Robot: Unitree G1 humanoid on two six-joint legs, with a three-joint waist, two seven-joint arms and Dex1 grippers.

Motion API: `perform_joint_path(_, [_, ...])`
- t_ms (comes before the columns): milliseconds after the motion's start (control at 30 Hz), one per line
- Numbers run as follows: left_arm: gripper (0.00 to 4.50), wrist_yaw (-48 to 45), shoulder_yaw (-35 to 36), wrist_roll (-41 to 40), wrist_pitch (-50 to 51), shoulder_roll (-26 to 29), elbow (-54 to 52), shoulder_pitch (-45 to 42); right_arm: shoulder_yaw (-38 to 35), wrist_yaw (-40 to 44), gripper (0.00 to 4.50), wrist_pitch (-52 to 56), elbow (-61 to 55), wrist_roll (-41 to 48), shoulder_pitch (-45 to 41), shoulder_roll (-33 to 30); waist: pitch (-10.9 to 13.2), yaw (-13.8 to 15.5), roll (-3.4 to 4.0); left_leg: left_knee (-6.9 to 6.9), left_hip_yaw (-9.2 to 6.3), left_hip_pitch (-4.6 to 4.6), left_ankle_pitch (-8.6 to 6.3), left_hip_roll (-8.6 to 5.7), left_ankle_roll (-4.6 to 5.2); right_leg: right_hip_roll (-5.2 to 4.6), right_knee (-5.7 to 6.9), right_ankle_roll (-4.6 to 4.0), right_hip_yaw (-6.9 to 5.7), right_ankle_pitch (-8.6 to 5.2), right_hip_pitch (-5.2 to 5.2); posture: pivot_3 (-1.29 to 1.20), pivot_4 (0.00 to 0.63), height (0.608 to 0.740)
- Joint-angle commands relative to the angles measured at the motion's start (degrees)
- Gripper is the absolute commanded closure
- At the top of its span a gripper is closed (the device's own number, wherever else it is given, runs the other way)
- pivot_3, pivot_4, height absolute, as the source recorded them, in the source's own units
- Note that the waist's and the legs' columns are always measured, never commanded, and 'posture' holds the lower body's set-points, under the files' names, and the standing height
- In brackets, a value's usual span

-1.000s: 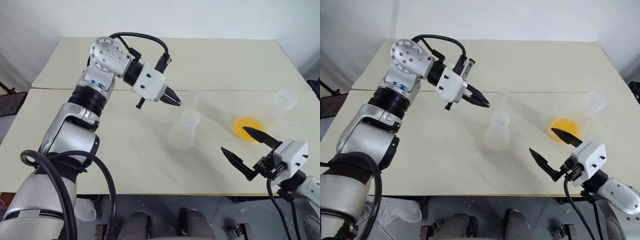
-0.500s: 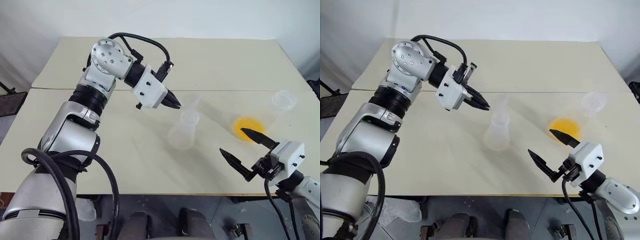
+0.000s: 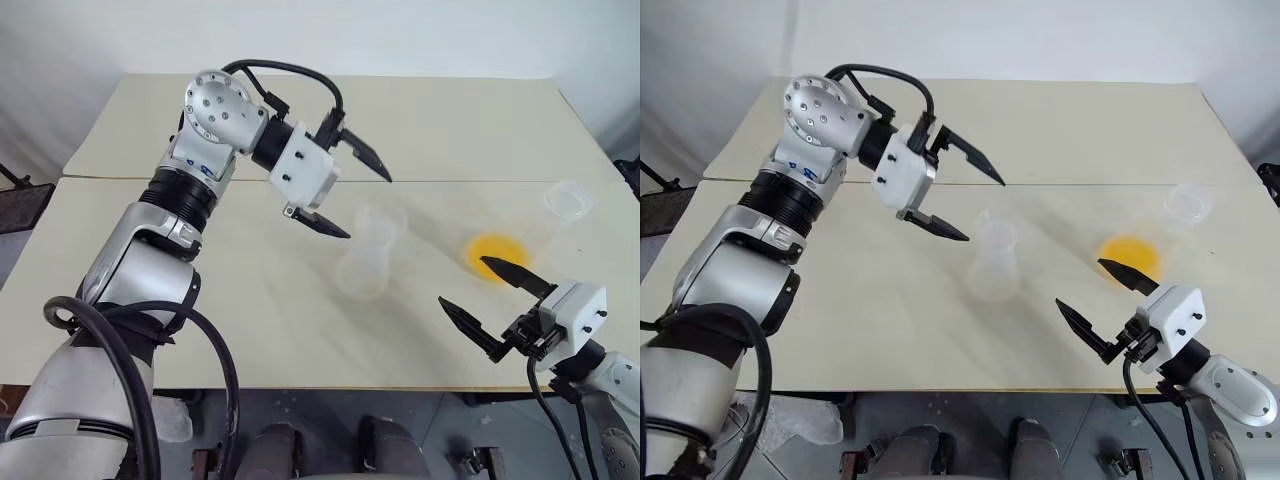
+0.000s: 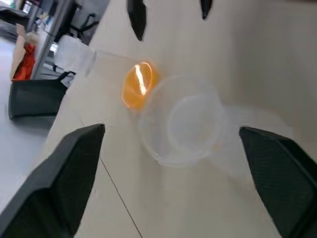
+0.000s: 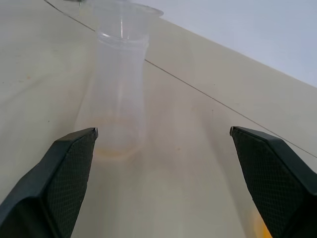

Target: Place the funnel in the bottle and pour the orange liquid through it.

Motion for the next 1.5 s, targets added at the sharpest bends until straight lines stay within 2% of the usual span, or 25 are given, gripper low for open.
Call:
perform_joint_path(33, [0.03, -5.6, 7.3, -5.2, 13.8, 2.3, -4.9, 0.5, -3.4, 0.1, 0.0, -0.7, -1.8, 1.4, 1.3, -0.4, 0.0, -0.1, 0.0, 0.0, 0.0, 0.0, 0.0, 0.01, 0.0, 0.0, 0.0, 0.0, 0.0, 0.0, 0.0, 0.0, 0.15, 0.74])
perform_joint_path(100, [0.03, -2.3, 10.8, -6.4, 20.8, 3.4, -6.3, 2.6, -5.1, 0.0, 0.0, -0.6, -1.8, 2.1, 2.5, -0.3, 0.0, -0.1, 0.02, 0.0, -0.02, 0.01, 0.0, 0.01, 0.0, 0.0, 0.02, 0.0, 0.0, 0.0, -0.01, 0.0, 0.15, 0.74])
perform_joint_path(233, [0.03, 2.5, 15.4, -5.1, 27.6, 4.7, -10.4, 8.7, -6.9, -0.5, 0.0, -0.7, -1.6, 2.7, 3.4, 0.1, 0.0, -0.2, 0.03, 0.0, -0.01, 0.1, 0.0, 0.02, 0.0, 0.0, 0.15, 0.0, 0.05, 0.0, 0.0, 0.0, 0.15, 0.74])
perform_joint_path(333, [0.03, 6.1, 18.7, -6.5, 35.2, 5.8, -18.0, 17.6, -8.4, -2.7, 0.0, -0.2, -2.6, 2.5, 4.0, 0.8, 0.0, -0.1, 0.03, 0.05, -0.04, 0.11, 0.0, 0.03, -0.01, -0.02, 0.24, 0.0, 0.09, 0.0, 0.0, 0.0, 0.15, 0.74])
perform_joint_path(433, [0.03, 14.3, 23.4, -7.8, 41.5, 4.6, -22.2, 26.2, -9.2, -5.7, 0.0, 1.3, -4.8, 1.3, 6.0, 1.8, 0.0, -0.1, 0.04, 0.09, -0.09, 0.13, 0.0, 0.02, -0.01, -0.05, 0.33, 0.0, 0.14, 0.0, 0.0, 0.0, 0.15, 0.74])
perform_joint_path(633, [0.03, 16.1, 24.3, -7.2, 47.5, 5.8, -34.7, 44.6, -12.0, -18.1, 0.0, 7.7, -13.1, -1.8, 12.0, 7.8, 0.0, 0.0, 0.07, 0.12, -0.17, 0.13, -0.03, 0.01, -0.06, -0.05, 0.39, 0.0, 0.17, 0.0, -0.01, 0.0, 0.15, 0.74])
perform_joint_path(867, [0.03, 16.4, 25.7, -9.1, 51.6, 5.2, -42.7, 52.6, -13.3, -24.8, 0.0, 10.3, -18.2, -4.0, 16.2, 13.8, -0.1, -0.1, 0.12, 0.21, -0.14, 0.17, -0.03, -0.02, -0.07, -0.04, 0.41, -0.01, 0.3, -0.01, 0.04, 0.0, 0.15, 0.74])
perform_joint_path(1000, [0.03, 16.5, 25.3, -7.9, 50.7, 4.9, -43.5, 52.4, -14.0, -26.8, 0.0, 11.7, -14.9, -4.4, 11.5, 12.3, -0.1, -0.2, 0.14, 0.2, -0.07, 0.24, -0.04, 0.01, -0.1, 0.01, 0.43, -0.03, 0.35, -0.01, 0.04, 0.0, 0.15, 0.74])
perform_joint_path(1100, [0.03, 17.4, 25.8, -7.5, 49.7, 4.3, -43.4, 51.6, -14.1, -27.2, 0.0, 13.7, -8.4, -3.7, 3.9, 9.1, -0.1, -0.2, 0.15, 0.2, 0.06, 0.3, -0.04, 0.01, -0.09, 0.0, 0.43, -0.03, 0.43, -0.01, 0.04, 0.0, 0.15, 0.74])
perform_joint_path(1267, [0.03, 18.1, 25.7, -7.3, 49.7, 4.4, -44.9, 52.4, -13.4, -24.3, 0.0, 14.6, 1.8, -3.3, -4.2, 4.6, -0.1, -0.1, 0.18, 0.13, 0.06, 0.29, -0.04, 0.02, -0.09, 0.0, 0.44, -0.05, 0.4, -0.02, 0.01, 0.0, 0.15, 0.74])
perform_joint_path(1500, [0.03, 20.4, 26.5, -7.0, 49.9, 4.4, -47.0, 54.4, -12.4, -21.4, 0.0, 13.9, 9.7, -3.1, -12.3, 1.1, -0.1, -0.2, 0.19, 0.12, 0.13, 0.29, -0.05, 0.06, -0.08, 0.0, 0.43, -0.04, 0.41, -0.02, -0.01, 0.0, 0.15, 0.74])
